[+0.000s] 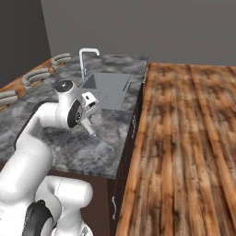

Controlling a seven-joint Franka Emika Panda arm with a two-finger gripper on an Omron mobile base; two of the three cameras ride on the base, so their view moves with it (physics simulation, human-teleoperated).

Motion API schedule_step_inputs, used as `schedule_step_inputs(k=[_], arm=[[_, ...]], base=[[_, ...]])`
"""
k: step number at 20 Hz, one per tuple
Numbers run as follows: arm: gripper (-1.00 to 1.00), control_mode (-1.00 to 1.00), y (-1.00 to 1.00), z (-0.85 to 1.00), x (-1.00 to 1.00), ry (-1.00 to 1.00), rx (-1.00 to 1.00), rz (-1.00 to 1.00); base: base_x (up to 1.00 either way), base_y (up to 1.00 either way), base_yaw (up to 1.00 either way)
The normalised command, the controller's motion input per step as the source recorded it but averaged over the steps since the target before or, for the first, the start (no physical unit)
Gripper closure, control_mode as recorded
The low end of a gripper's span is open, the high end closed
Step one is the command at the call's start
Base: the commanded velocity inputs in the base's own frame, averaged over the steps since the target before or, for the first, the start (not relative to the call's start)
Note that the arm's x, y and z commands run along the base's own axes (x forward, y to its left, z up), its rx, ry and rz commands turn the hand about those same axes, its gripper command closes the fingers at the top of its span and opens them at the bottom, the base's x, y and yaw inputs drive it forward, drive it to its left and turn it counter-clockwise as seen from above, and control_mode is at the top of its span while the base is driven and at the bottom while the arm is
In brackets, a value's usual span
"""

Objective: Pick up the tongs from the counter and place them near the plate next to the oven.

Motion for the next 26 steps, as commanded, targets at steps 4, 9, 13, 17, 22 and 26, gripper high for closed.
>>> schedule_step_inputs(k=[4,9,13,17,22,26], arm=[[1.00,-1.00,-0.06,0.57,-0.02,0.08,0.16,-0.49],[1.00,-1.00,-0.06,0.62,-0.12,0.04,0.16,-0.46],[1.00,-1.00,-0.12,0.60,-0.20,0.02,0.15,-0.35],[1.00,-1.00,-0.19,0.46,-0.30,0.00,0.14,-0.21],[1.00,-1.00,-0.08,0.07,-0.34,-0.01,0.04,-0.09],[1.00,-1.00,0.00,0.00,-0.08,0.03,0.00,-0.01]], base=[[0.00,0.00,0.00],[0.00,0.00,0.00],[0.00,0.00,0.00],[0.00,0.00,0.00],[0.00,0.00,0.00],[0.00,0.00,0.00]])
